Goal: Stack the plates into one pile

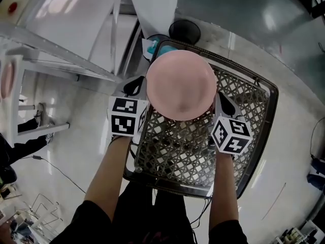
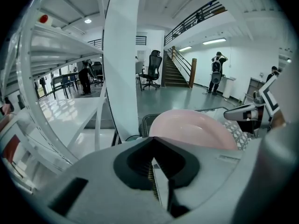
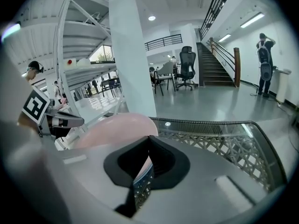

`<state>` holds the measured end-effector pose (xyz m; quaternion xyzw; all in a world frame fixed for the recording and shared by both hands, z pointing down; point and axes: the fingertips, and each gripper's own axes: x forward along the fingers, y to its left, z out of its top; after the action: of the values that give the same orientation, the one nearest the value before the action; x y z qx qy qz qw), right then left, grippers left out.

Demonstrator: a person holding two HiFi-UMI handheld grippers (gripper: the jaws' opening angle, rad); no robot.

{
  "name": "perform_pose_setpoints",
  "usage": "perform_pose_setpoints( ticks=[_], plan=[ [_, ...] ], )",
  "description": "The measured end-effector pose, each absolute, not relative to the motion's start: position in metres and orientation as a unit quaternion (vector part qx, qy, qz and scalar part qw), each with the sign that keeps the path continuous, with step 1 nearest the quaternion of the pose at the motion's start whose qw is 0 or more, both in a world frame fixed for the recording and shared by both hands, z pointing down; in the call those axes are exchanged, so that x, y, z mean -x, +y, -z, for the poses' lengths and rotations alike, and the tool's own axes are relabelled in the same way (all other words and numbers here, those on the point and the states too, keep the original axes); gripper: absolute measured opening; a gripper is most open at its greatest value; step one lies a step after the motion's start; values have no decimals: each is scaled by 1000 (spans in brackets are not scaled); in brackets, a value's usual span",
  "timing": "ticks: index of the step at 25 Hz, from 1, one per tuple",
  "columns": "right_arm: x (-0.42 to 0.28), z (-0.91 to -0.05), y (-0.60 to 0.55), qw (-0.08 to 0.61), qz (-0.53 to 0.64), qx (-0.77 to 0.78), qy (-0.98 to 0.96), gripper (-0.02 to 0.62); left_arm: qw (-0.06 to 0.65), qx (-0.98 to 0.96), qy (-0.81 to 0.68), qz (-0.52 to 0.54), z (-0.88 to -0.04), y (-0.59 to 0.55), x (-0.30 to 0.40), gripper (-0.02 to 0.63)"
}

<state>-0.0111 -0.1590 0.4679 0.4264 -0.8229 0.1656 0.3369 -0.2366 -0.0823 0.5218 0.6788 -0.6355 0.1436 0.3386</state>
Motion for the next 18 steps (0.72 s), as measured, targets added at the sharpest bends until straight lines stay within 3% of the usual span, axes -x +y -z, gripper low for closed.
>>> perform_pose_setpoints(
  ticks=[18],
  plan=[
    [19, -431, -154, 311, -143, -419, -841, 5, 302, -691, -646, -124, -485, -78, 236, -5]
  ],
)
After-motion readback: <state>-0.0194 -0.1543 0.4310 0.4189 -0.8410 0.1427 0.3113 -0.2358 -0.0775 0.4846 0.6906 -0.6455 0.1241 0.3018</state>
